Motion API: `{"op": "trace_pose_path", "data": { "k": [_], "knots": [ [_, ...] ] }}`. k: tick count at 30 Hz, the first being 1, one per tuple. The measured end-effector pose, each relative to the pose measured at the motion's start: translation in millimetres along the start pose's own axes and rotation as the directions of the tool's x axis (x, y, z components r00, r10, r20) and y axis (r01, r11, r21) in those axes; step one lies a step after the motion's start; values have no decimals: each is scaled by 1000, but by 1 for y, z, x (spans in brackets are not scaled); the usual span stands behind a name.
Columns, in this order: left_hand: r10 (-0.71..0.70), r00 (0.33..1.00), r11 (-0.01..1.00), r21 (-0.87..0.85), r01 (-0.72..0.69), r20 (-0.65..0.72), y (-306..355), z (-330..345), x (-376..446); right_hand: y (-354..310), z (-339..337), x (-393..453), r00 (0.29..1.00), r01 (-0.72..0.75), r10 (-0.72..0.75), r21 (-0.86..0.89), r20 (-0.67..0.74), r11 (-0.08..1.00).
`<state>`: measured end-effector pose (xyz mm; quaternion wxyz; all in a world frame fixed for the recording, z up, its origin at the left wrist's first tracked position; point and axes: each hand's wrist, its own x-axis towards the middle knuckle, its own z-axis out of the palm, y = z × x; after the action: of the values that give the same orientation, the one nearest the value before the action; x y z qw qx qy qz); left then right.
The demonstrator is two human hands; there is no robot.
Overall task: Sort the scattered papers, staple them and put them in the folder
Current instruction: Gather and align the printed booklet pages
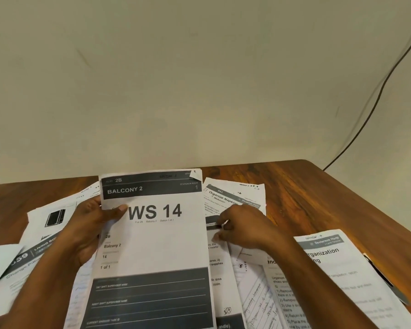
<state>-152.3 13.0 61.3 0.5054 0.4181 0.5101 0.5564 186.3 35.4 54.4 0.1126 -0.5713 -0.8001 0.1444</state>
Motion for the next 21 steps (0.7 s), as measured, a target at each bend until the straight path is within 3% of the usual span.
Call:
{"op": "trace_pose_path", "data": {
  "k": [3, 5, 9, 16, 19, 21],
  "knots": [
    [-7, 1000, 1000, 0, 7, -19, 0, 1, 0, 13, -5, 0, 995, -74, 81, 130, -50, 989],
    [-15, 999, 1000, 12, 16, -28, 0, 1, 0, 22, -1, -2, 987, -150, 152, 39, -51, 988],
    [-12, 1000, 1000, 26, 13, -18, 0, 7, -1, 19, 13, -9, 948, -245, 280, -216, 151, 945],
    [-18, 999, 999, 33, 19, -29, -1, 8, -3, -11, 21, -13, 948, -210, 279, -357, 153, 910],
    [-15, 1000, 1000, 15, 15, -12, 0, 7, -3, -11, 7, -11, 976, -178, 203, -238, 84, 955],
    [-13, 1000, 1000, -3, 13, -9, 0, 6, -3, 8, -4, -8, 975, -220, 217, -105, -40, 970]
  ]
}}
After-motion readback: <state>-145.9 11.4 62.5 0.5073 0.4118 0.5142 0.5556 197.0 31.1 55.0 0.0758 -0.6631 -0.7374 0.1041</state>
